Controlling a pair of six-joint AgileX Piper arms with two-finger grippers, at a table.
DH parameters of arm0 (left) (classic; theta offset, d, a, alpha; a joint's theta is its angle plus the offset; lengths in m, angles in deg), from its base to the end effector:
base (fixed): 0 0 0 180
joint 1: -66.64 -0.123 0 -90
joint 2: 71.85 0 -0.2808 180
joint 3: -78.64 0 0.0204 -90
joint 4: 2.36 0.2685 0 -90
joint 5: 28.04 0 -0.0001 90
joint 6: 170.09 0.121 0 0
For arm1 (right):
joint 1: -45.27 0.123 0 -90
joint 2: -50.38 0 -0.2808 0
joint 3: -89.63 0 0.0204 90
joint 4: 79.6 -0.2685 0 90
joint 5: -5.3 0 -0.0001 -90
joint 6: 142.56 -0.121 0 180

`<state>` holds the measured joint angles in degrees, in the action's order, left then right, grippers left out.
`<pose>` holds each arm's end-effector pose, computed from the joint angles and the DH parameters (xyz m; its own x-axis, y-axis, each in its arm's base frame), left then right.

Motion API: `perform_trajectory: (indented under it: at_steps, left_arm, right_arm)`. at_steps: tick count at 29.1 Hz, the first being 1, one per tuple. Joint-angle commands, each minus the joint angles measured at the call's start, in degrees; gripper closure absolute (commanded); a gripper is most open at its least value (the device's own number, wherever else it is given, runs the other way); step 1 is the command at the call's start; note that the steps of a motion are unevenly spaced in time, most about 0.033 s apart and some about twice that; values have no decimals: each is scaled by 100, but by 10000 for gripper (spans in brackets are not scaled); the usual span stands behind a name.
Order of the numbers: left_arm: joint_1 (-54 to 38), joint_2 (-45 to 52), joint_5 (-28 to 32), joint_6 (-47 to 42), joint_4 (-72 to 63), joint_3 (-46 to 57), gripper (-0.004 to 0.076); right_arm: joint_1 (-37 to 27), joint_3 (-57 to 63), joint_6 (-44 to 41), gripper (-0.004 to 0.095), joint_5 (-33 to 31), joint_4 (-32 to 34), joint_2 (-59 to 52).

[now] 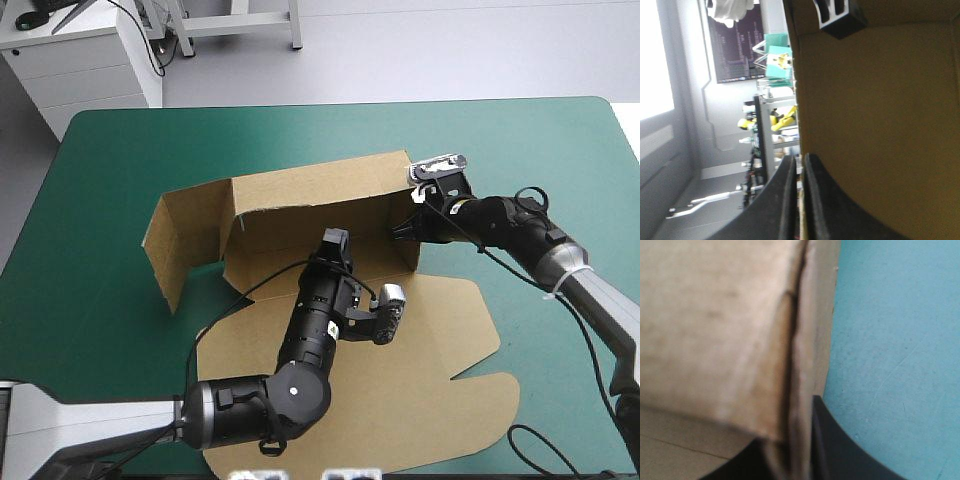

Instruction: Fold the box

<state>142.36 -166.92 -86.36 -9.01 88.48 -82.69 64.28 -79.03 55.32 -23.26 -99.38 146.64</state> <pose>0.1831 -0.3017 0.2891 0.2728 0.9615 0.0340 0.1834 -0.0866 0.9792 0.3505 0.1415 0.2563 -0.6626 -0.2347 -0.7112 -0.4342 0.8941 0.1095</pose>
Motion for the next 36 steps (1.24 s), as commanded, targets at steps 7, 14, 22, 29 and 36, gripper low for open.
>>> perform_trajectory:
  at_steps: [7, 14, 22, 29, 36]
  left_arm:
    - [-237, 1505, 1309, 534, -2529, -453, 726]
    - [-1919, 2710, 1931, 2598, -5747, -453, 726]
    - [-4348, 3800, 2086, 4234, -8031, -302, 724]
    - [-6157, 3988, 2279, 5693, -10036, 388, 724]
    - [-8095, 3988, 2226, 6960, -12336, 853, 723]
  right_arm:
    - [11, -620, -710, 926, -698, 695, -60]
    - [11, -621, -779, 926, -893, 751, -60]
    - [11, -621, -919, 925, -971, 819, -60]
    - [11, -621, -1293, 925, -1114, 1392, -60]
    - [11, -621, -1293, 926, -1339, 1479, -60]
